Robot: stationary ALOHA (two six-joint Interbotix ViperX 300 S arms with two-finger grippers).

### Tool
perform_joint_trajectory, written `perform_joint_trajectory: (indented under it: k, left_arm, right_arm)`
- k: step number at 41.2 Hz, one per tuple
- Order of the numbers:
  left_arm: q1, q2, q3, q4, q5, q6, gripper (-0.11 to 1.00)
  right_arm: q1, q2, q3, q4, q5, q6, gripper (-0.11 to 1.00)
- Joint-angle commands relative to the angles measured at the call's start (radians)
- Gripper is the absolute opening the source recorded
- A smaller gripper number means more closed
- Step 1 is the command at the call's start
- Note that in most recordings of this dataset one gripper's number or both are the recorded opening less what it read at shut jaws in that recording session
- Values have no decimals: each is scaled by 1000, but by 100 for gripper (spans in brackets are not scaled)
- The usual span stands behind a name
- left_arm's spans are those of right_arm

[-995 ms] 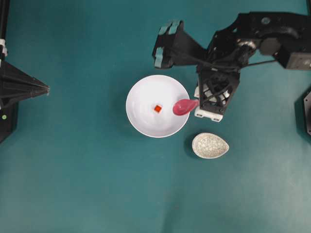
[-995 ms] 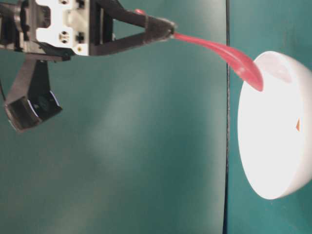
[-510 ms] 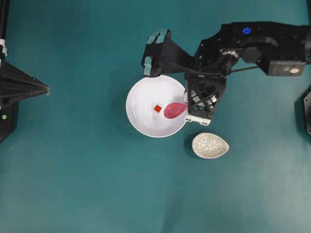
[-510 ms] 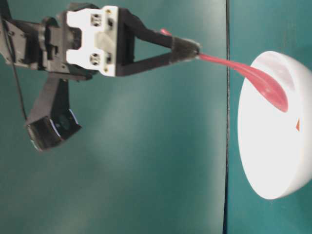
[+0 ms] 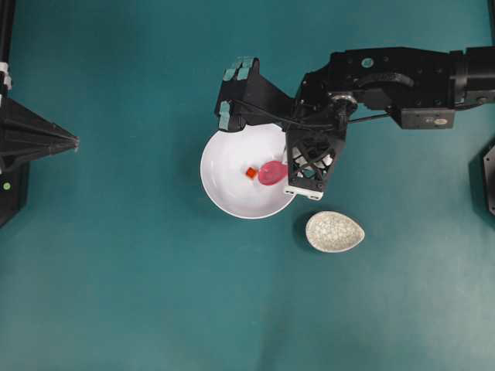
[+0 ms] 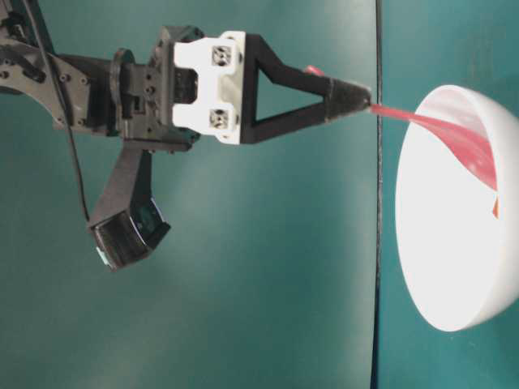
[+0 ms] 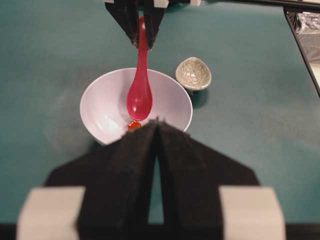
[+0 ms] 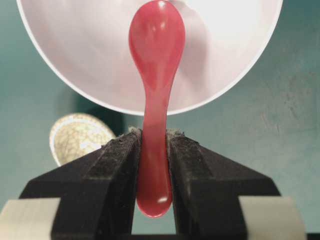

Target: Grip the spoon and scoop the red block from the bowl with right arm.

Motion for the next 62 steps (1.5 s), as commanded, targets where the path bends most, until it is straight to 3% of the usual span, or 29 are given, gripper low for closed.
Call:
perform_joint_trajectory:
  k: [1, 33, 62]
  left_arm:
    - [0, 5, -31, 3, 9, 0, 0]
    - [0, 5, -31, 3, 23, 2, 0]
    - [0, 5, -32, 3, 23, 0, 0]
  right_arm:
    - [3, -8, -28, -2, -17, 2, 24]
    - [5, 25, -43, 3, -179, 17, 24]
    - [9, 3, -43, 17, -250, 23, 24]
